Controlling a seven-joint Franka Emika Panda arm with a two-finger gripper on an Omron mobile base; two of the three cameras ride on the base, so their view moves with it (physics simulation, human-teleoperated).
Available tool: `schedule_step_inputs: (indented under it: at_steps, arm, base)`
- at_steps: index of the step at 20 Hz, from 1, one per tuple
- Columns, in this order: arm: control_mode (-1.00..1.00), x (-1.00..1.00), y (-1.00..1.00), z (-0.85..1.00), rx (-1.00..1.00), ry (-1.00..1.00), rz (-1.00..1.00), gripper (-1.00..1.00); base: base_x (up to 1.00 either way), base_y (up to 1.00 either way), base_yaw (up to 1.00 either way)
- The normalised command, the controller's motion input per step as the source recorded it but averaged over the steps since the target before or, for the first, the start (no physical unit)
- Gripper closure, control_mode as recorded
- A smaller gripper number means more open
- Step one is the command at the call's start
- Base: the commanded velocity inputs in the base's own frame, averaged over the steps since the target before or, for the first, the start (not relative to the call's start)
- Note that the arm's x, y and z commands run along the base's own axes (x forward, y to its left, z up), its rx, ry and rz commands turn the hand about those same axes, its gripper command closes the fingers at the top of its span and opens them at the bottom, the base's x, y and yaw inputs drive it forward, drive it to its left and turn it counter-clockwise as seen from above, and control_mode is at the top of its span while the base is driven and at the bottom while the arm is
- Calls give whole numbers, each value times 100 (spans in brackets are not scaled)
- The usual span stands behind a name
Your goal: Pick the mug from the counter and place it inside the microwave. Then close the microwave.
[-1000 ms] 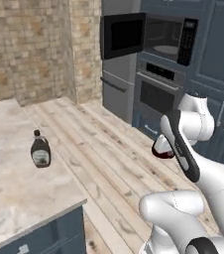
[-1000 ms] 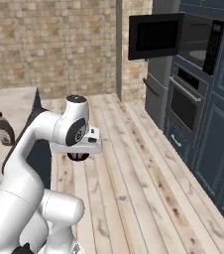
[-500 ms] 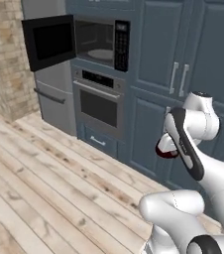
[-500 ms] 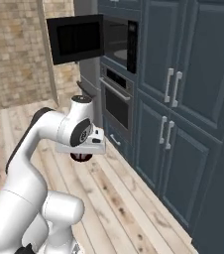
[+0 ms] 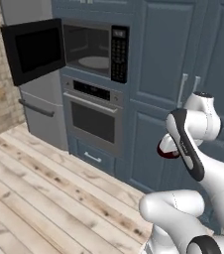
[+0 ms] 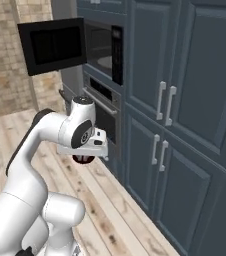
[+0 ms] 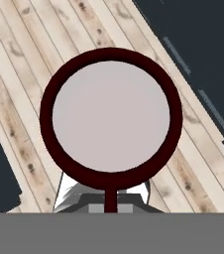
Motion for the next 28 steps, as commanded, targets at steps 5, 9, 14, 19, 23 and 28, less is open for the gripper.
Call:
schedule_step_inputs:
  at_steps: [5,9,14,19,23,28]
  arm:
    - [100,0,0,0,0,0,0,100]
    - [100,0,0,0,0,0,0,100]
    - [100,0,0,0,0,0,0,100]
    - [100,0,0,0,0,0,0,100]
    - [100,0,0,0,0,0,0,100]
    - [100,0,0,0,0,0,0,100]
  base:
    - [83,3,-13]
    - [43,16,-13]
    - [22,35,-12]
    - [18,45,-9]
    - [32,53,-11]
    - [36,54,-13]
